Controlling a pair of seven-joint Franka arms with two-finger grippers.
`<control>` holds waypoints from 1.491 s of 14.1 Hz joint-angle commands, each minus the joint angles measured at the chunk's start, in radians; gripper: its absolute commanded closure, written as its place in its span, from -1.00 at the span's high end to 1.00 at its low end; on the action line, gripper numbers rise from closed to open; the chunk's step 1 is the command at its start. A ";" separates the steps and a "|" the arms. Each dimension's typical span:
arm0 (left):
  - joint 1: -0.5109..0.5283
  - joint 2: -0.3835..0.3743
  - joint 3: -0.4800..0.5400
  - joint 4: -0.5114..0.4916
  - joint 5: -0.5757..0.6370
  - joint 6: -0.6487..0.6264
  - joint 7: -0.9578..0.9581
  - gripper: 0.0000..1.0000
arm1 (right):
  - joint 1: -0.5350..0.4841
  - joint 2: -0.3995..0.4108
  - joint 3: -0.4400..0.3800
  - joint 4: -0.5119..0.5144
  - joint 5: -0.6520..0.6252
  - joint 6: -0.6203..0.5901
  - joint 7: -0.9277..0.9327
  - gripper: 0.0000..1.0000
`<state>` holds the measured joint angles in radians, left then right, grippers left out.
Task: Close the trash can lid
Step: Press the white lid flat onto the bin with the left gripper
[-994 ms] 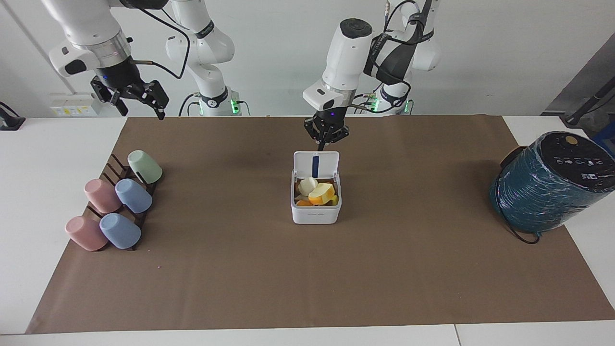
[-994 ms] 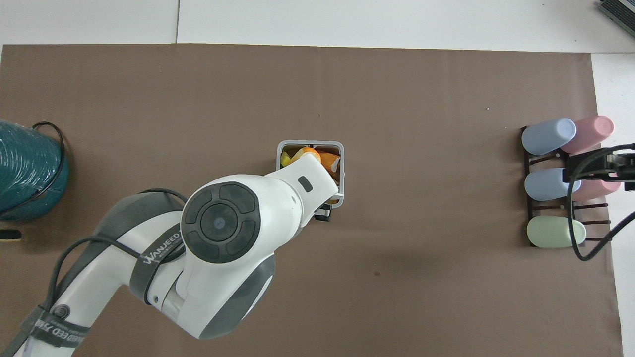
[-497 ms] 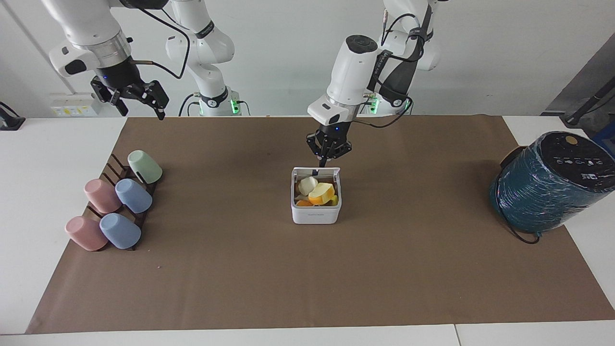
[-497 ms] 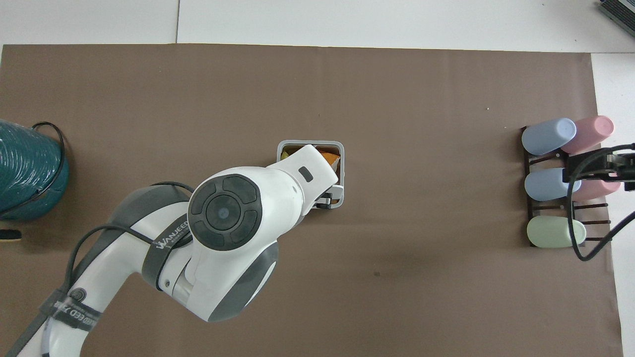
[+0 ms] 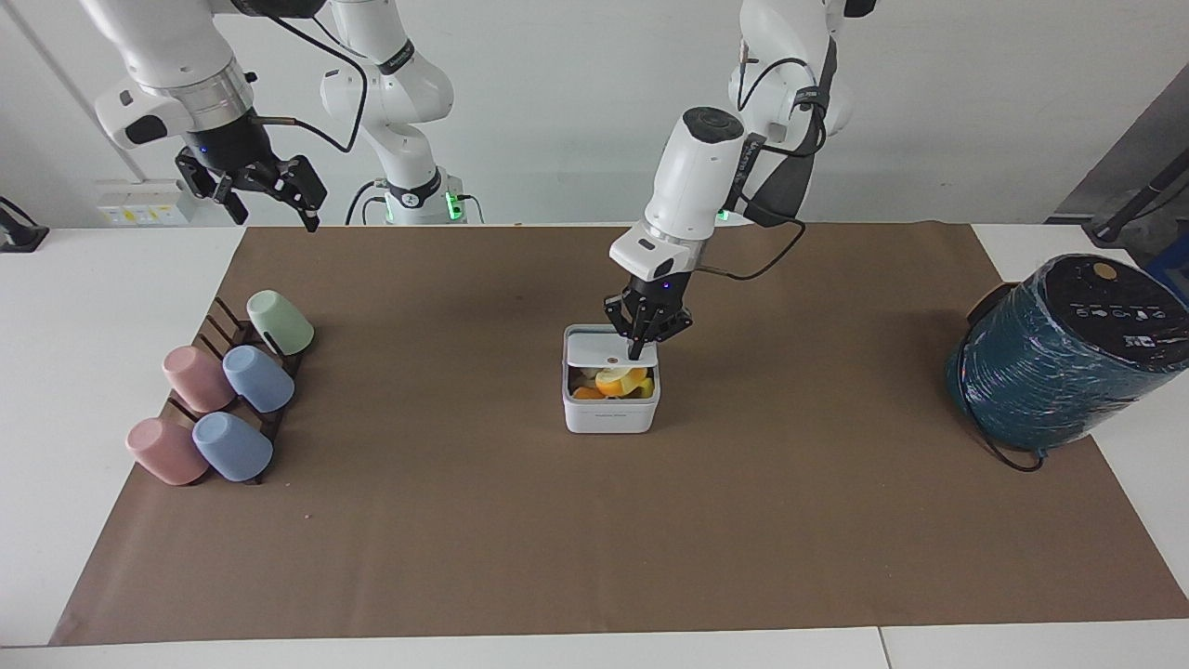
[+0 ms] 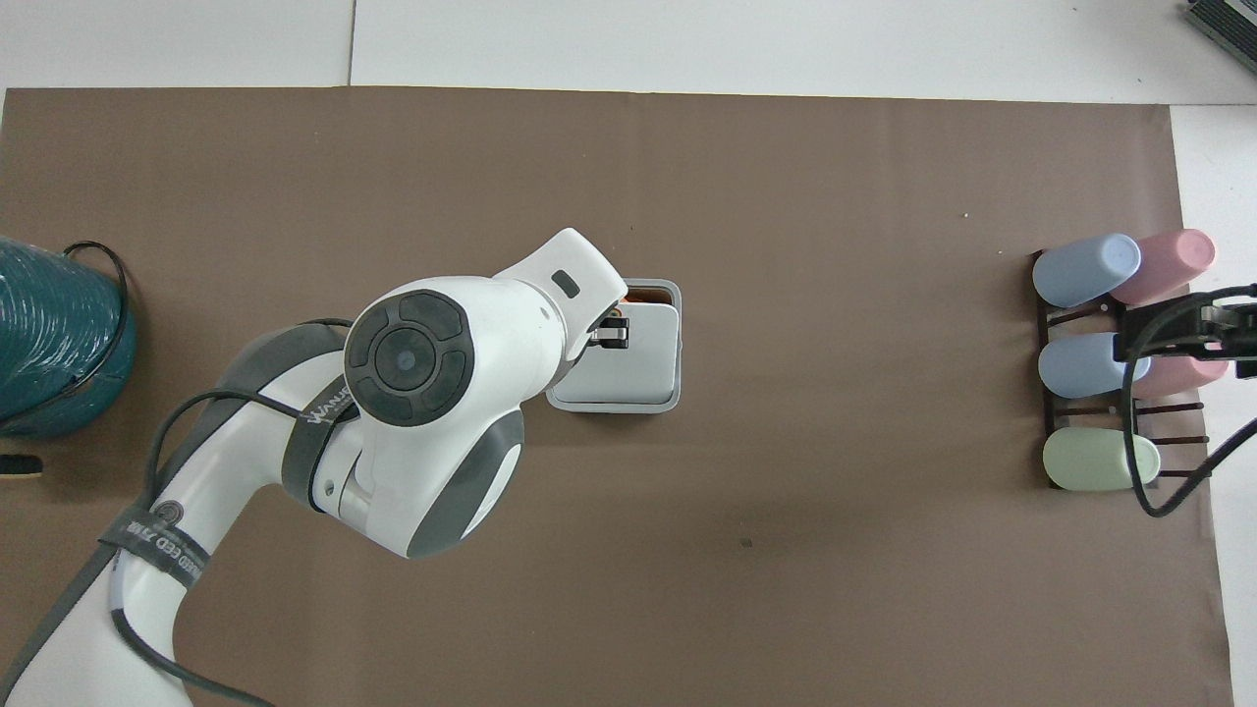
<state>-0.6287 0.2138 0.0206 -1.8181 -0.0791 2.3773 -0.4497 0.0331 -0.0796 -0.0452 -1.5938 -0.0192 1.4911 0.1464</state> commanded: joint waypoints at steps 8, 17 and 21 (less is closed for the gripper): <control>0.023 0.167 -0.002 0.102 0.002 0.083 0.036 -1.00 | -0.007 -0.020 0.002 -0.020 0.018 -0.005 -0.024 1.00; 0.000 0.176 -0.005 0.092 0.001 0.079 0.037 -1.00 | -0.007 -0.020 0.002 -0.020 0.018 -0.005 -0.024 1.00; -0.020 0.182 -0.005 0.091 0.001 0.086 0.039 -1.00 | -0.007 -0.020 0.002 -0.020 0.018 -0.005 -0.024 1.00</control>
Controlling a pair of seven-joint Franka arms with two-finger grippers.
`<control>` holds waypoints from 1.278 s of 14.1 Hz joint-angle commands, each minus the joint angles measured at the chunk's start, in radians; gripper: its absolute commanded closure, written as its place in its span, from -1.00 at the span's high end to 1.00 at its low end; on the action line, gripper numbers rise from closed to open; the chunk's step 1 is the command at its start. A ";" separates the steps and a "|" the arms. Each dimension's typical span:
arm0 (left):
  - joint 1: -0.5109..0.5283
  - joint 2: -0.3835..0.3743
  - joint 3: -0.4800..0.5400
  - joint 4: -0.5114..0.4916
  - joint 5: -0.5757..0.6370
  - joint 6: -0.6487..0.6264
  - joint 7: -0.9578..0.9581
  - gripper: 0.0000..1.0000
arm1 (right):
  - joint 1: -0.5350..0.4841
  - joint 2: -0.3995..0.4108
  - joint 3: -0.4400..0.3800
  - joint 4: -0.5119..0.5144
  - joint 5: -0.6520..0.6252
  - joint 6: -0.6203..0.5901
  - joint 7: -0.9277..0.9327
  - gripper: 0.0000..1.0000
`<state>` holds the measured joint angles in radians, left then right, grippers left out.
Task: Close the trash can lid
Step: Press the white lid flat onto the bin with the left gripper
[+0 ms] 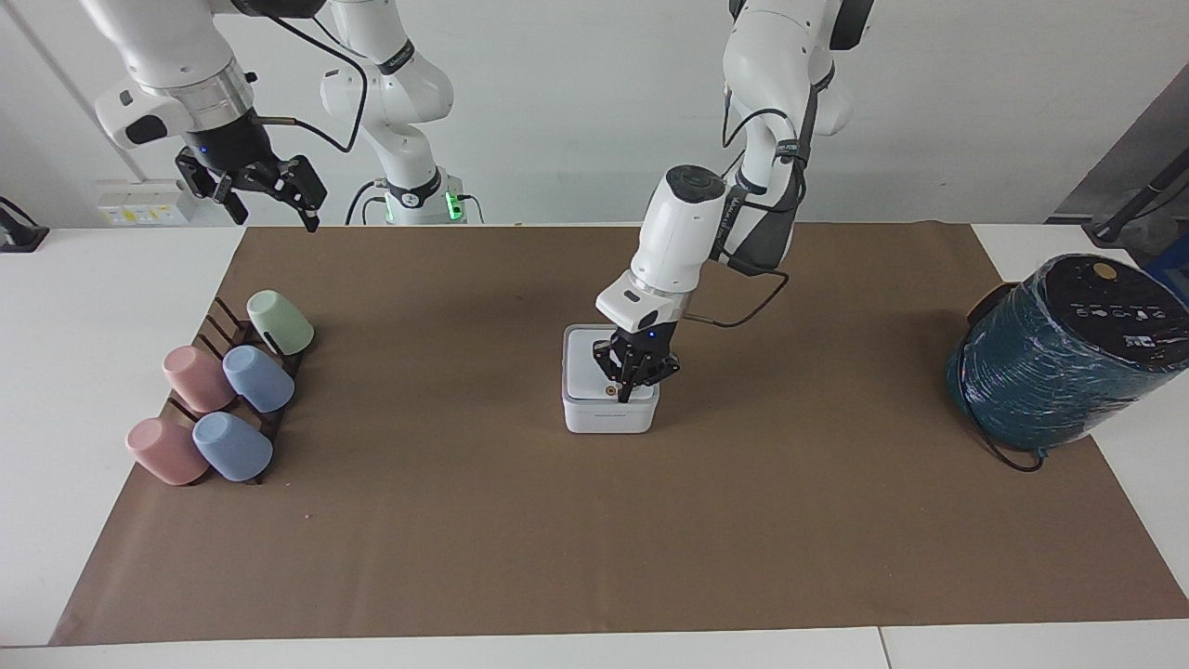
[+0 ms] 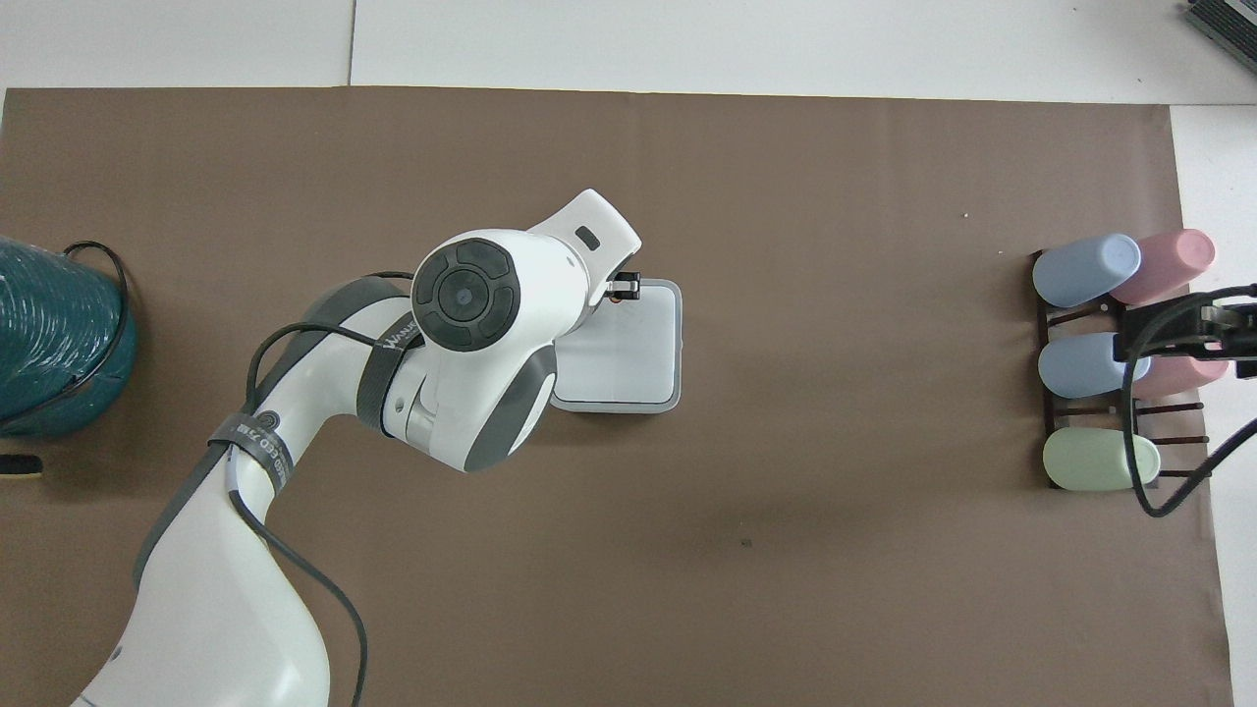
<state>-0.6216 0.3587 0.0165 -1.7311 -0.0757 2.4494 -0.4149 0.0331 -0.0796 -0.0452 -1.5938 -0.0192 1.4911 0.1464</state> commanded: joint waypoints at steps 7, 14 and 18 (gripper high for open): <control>-0.047 0.049 -0.001 0.002 -0.003 0.019 0.002 -1.00 | -0.007 -0.022 0.002 -0.020 0.018 -0.005 -0.024 1.00; -0.046 -0.049 0.002 0.019 -0.003 -0.182 0.001 -1.00 | -0.007 -0.020 0.002 -0.020 0.018 -0.005 -0.024 1.00; -0.018 -0.139 0.011 0.019 -0.003 -0.364 0.004 -1.00 | -0.007 -0.022 0.002 -0.020 0.018 -0.005 -0.024 1.00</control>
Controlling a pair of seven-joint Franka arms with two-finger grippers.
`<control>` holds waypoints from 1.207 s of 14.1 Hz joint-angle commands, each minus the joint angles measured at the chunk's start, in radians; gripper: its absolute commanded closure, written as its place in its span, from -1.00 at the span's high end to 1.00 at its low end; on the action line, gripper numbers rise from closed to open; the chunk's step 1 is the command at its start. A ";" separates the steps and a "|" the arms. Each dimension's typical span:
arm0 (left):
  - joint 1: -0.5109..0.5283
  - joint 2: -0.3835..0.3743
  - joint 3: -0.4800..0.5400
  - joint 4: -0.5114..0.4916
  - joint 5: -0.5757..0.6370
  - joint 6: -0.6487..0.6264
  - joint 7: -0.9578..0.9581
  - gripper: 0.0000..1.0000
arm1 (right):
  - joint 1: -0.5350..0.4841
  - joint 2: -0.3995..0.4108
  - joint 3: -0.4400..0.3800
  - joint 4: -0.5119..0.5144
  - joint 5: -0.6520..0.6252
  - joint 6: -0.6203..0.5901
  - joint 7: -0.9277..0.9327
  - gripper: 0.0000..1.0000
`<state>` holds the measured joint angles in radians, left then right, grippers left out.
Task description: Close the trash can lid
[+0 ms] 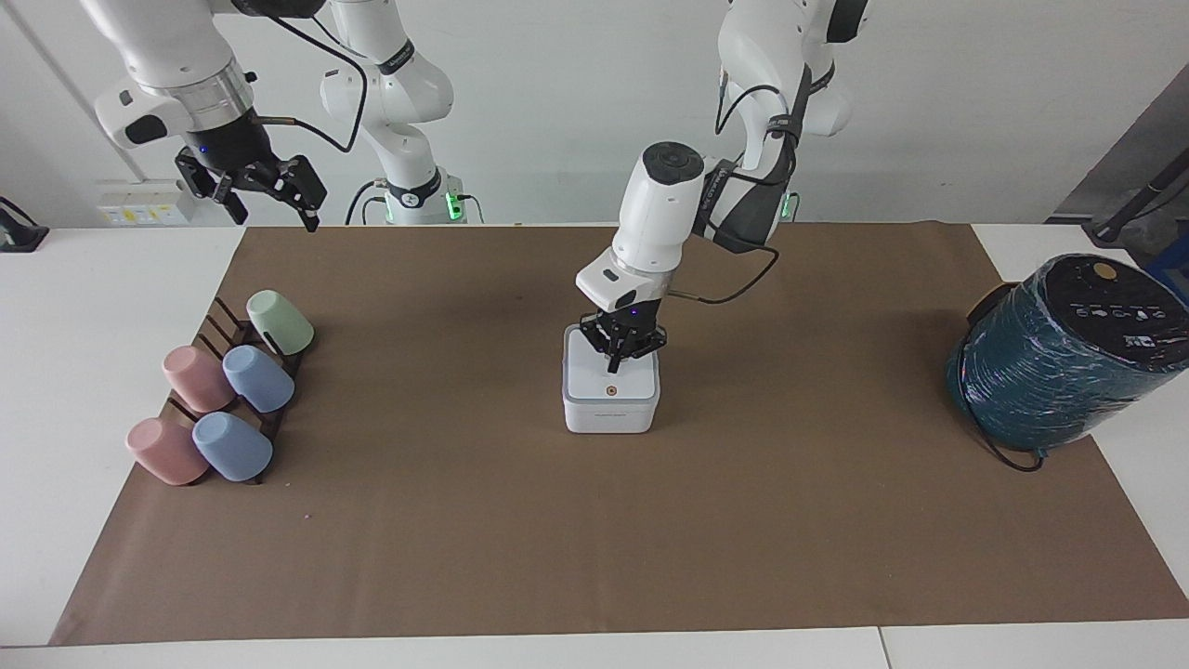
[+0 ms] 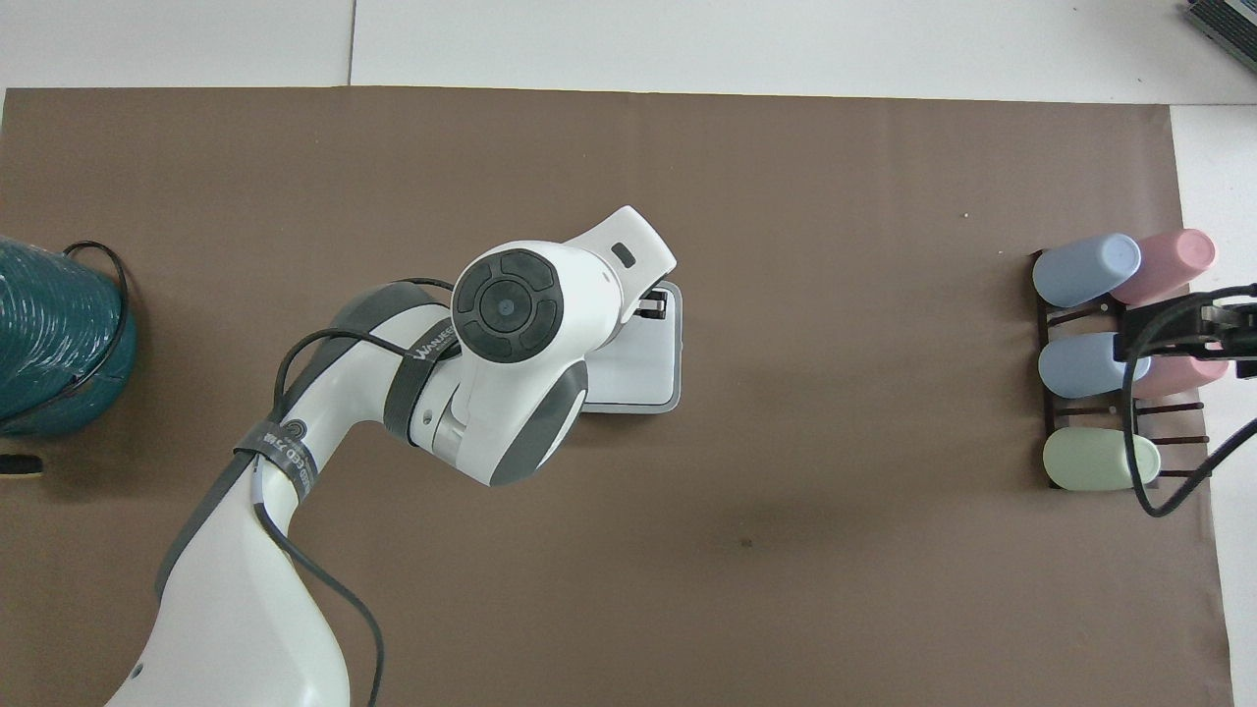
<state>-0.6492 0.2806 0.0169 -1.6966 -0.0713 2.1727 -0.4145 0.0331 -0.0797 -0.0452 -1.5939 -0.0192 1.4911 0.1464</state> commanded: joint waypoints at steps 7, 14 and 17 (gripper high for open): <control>0.140 -0.171 0.017 -0.015 0.017 -0.293 0.158 -1.00 | -0.007 -0.022 0.002 -0.020 0.018 -0.005 -0.024 1.00; 0.298 -0.326 0.017 -0.012 0.065 -0.497 0.353 0.30 | -0.007 -0.020 0.002 -0.020 0.018 -0.005 -0.024 1.00; 0.371 -0.350 0.018 -0.012 0.064 -0.528 0.431 1.00 | -0.007 -0.022 0.002 -0.020 0.018 -0.005 -0.024 1.00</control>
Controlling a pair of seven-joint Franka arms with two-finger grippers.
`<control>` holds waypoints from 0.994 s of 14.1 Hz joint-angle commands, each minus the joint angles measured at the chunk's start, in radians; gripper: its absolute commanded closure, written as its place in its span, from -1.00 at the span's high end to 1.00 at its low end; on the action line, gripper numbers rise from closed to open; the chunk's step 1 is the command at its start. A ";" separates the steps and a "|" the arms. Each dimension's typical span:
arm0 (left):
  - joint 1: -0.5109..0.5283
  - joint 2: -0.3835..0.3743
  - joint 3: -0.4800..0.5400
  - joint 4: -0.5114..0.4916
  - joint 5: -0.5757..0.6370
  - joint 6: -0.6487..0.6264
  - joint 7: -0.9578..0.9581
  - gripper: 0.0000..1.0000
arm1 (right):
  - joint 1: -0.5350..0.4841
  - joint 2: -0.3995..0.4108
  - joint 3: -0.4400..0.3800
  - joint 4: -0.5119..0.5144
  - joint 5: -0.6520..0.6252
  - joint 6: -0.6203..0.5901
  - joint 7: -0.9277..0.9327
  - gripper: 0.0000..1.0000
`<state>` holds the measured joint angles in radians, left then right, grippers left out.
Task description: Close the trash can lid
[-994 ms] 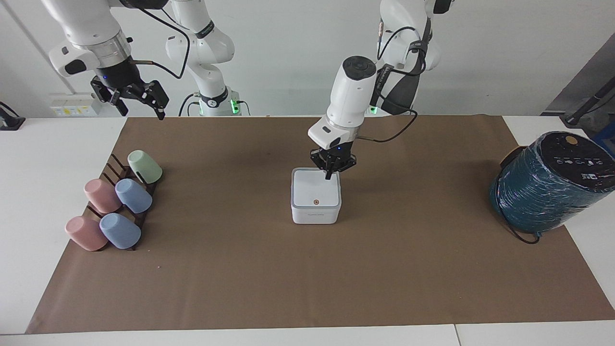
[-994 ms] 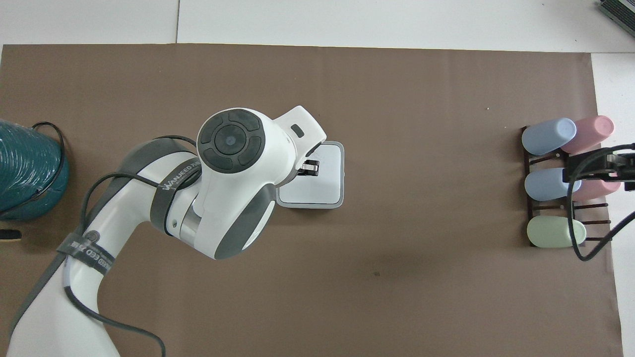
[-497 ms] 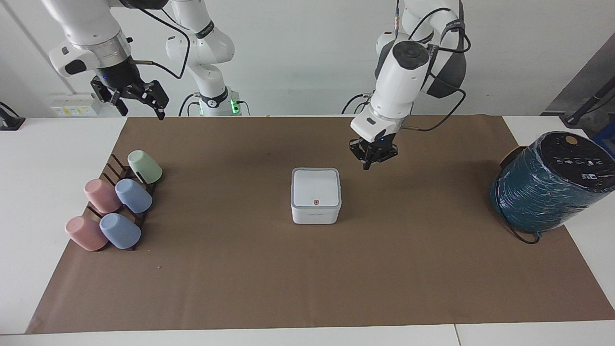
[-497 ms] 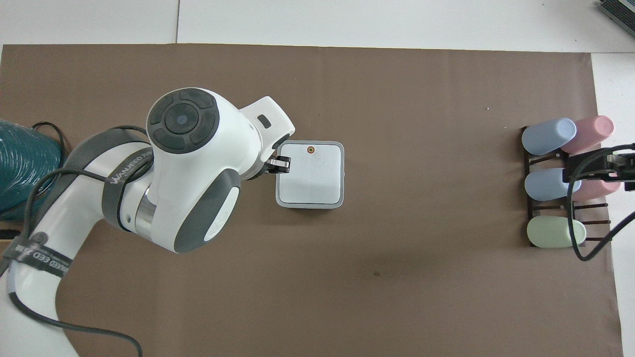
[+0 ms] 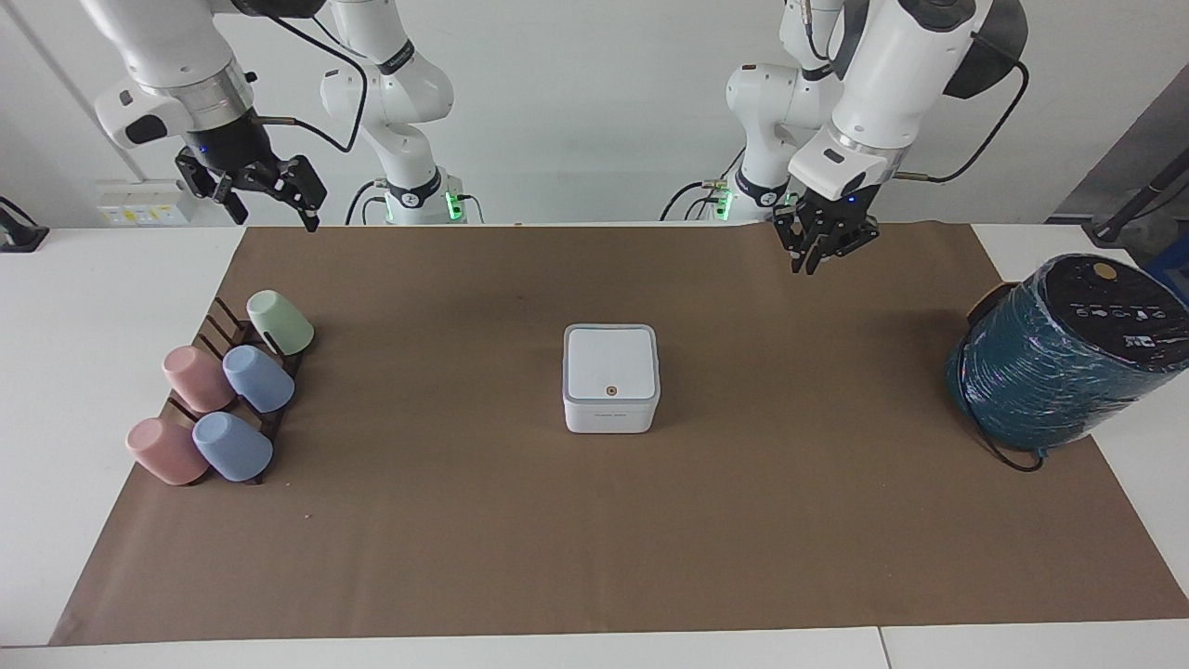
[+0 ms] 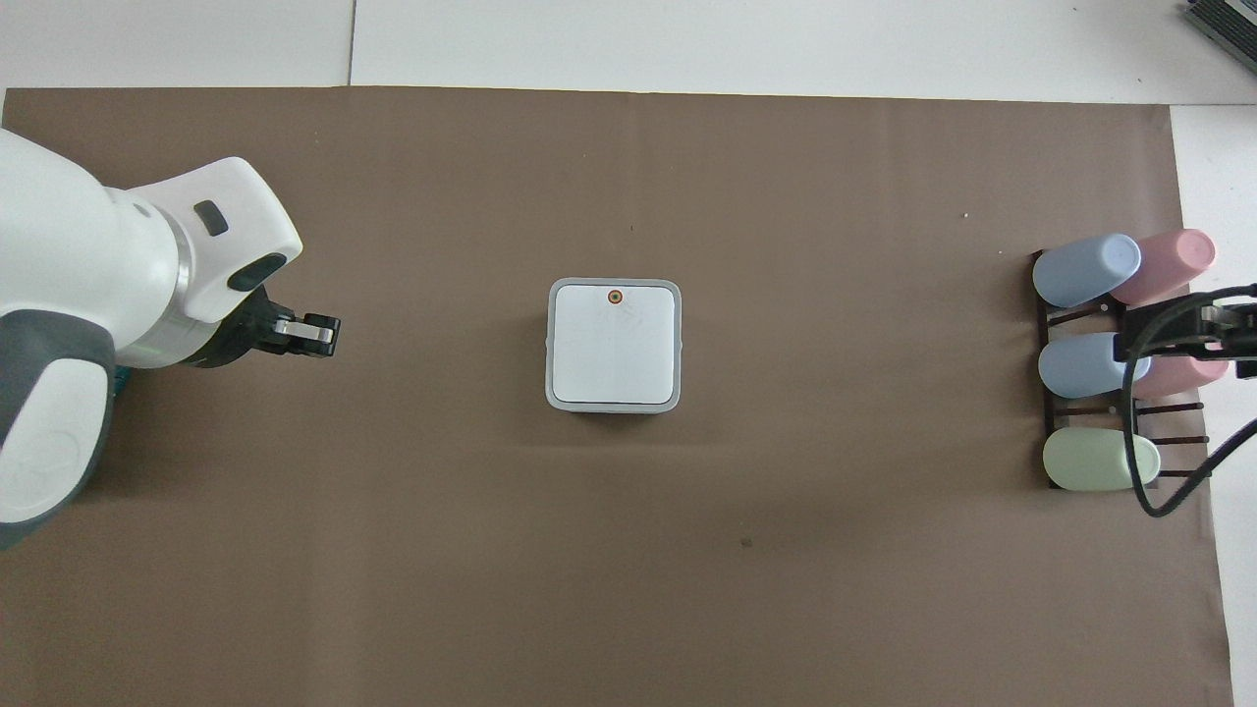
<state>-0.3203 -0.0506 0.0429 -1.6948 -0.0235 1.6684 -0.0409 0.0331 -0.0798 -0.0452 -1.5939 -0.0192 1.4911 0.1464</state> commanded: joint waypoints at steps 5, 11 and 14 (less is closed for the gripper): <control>0.157 -0.060 -0.001 -0.014 0.005 -0.096 0.105 1.00 | -0.007 -0.021 0.002 -0.020 0.018 -0.005 -0.024 1.00; 0.164 -0.084 0.034 -0.009 0.007 -0.130 0.102 1.00 | -0.007 -0.021 0.002 -0.020 0.018 -0.005 -0.024 1.00; 0.165 -0.071 0.041 0.035 0.011 -0.119 0.101 1.00 | -0.007 -0.021 0.002 -0.020 0.018 -0.005 -0.024 1.00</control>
<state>-0.1611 -0.1196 0.0803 -1.6880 -0.0233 1.5581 0.0553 0.0331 -0.0800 -0.0452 -1.5939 -0.0192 1.4911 0.1464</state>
